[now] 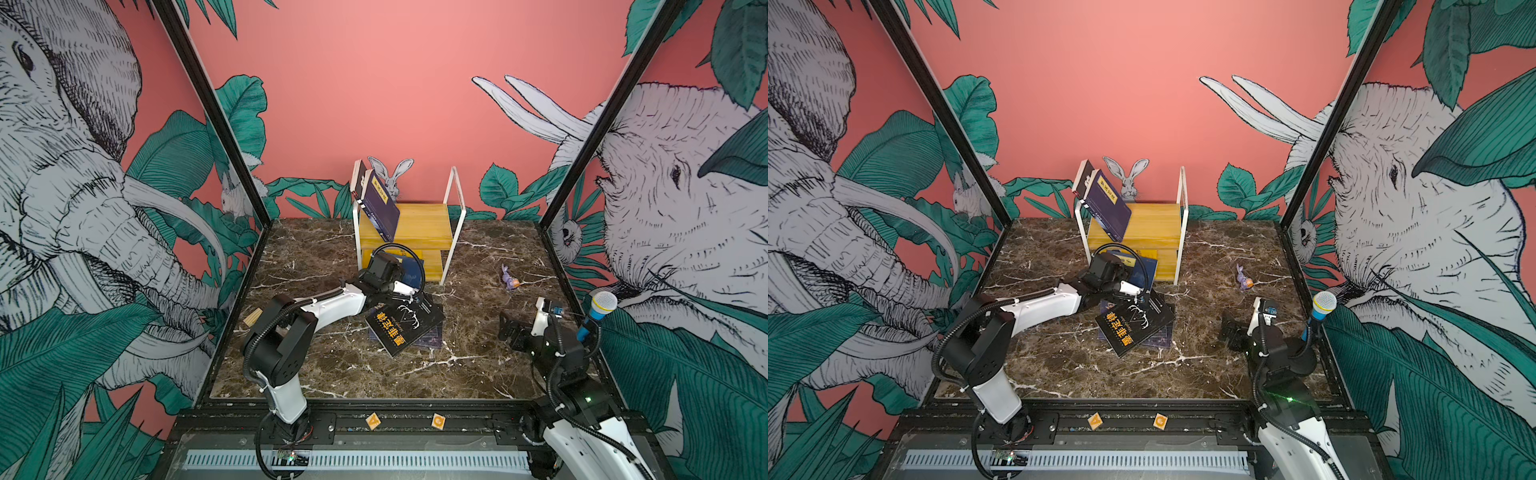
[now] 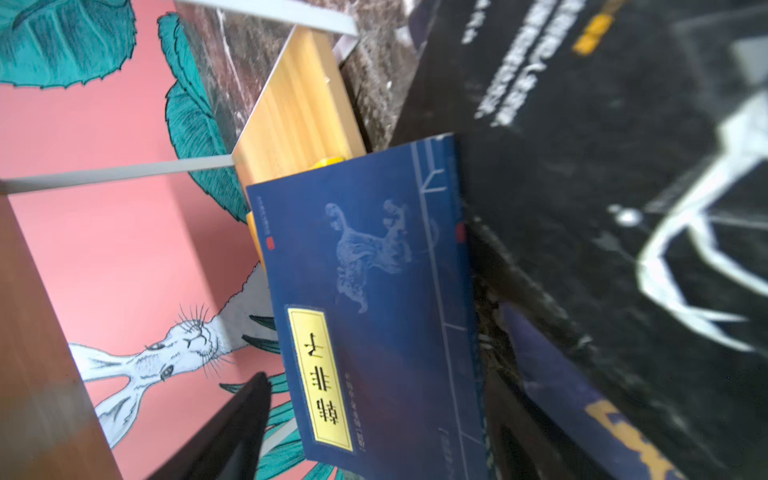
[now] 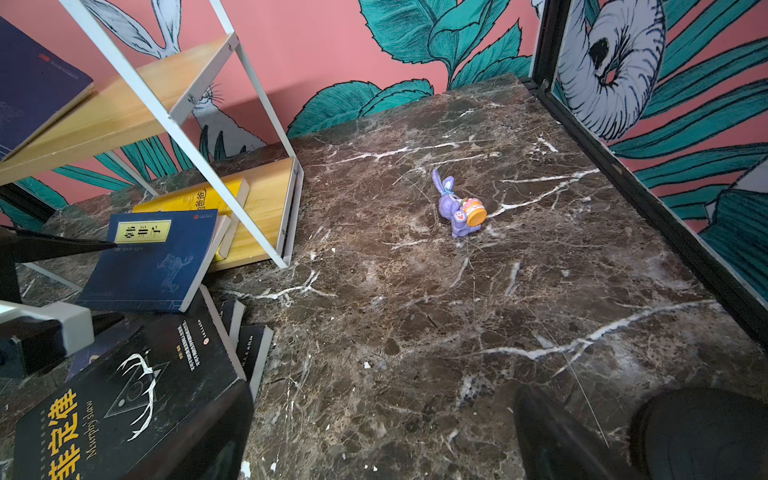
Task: Stacking books/files
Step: Move the book to the bookshelf.
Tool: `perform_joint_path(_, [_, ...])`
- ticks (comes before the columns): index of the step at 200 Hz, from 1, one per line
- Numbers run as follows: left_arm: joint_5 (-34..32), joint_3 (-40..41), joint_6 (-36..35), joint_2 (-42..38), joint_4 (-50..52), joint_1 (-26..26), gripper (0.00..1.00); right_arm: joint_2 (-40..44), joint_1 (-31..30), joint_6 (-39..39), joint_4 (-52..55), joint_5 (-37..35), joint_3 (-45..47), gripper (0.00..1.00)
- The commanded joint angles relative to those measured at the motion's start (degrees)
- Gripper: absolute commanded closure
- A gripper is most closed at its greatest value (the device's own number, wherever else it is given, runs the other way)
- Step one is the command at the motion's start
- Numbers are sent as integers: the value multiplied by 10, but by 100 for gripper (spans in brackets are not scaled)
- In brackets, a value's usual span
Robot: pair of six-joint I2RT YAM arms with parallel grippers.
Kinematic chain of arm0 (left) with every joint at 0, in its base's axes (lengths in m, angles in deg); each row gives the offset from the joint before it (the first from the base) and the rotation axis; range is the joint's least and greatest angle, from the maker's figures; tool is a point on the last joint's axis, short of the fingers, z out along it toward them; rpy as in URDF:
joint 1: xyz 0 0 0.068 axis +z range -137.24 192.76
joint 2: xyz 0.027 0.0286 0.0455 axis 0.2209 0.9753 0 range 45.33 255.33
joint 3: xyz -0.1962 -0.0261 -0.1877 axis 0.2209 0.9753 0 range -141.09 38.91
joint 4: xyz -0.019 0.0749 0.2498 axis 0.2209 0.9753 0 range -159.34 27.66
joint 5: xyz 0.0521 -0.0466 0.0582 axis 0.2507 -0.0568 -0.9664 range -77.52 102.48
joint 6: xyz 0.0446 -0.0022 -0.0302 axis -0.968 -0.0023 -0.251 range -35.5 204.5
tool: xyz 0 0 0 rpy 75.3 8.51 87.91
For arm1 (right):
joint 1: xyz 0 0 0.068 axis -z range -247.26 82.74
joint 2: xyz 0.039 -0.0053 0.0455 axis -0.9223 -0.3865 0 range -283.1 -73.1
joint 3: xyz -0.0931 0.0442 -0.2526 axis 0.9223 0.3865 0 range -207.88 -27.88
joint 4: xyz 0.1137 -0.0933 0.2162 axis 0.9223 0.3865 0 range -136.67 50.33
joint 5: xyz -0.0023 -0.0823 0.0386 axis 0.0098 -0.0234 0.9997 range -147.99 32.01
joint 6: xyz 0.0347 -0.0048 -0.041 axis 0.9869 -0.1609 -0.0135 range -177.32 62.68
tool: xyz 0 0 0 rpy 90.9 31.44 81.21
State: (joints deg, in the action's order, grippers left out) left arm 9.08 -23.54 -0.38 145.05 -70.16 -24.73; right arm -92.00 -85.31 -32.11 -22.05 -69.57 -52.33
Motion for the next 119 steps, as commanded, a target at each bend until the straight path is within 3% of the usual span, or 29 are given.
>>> perform_joint_path(1, [16,-17,-13,14,2,5,21,2,1,-4,-9,-6,-6,1])
perform_joint_path(37, [30,-26,-7,24,6,7,20,2,1,-4,-8,-6,-7,1])
perform_joint_path(72, [62,-32,12,5,67,7,13,1,1,-4,-7,-7,-6,1])
perform_joint_path(119, [57,-36,6,14,77,7,13,-1,1,-4,-9,-9,-7,1])
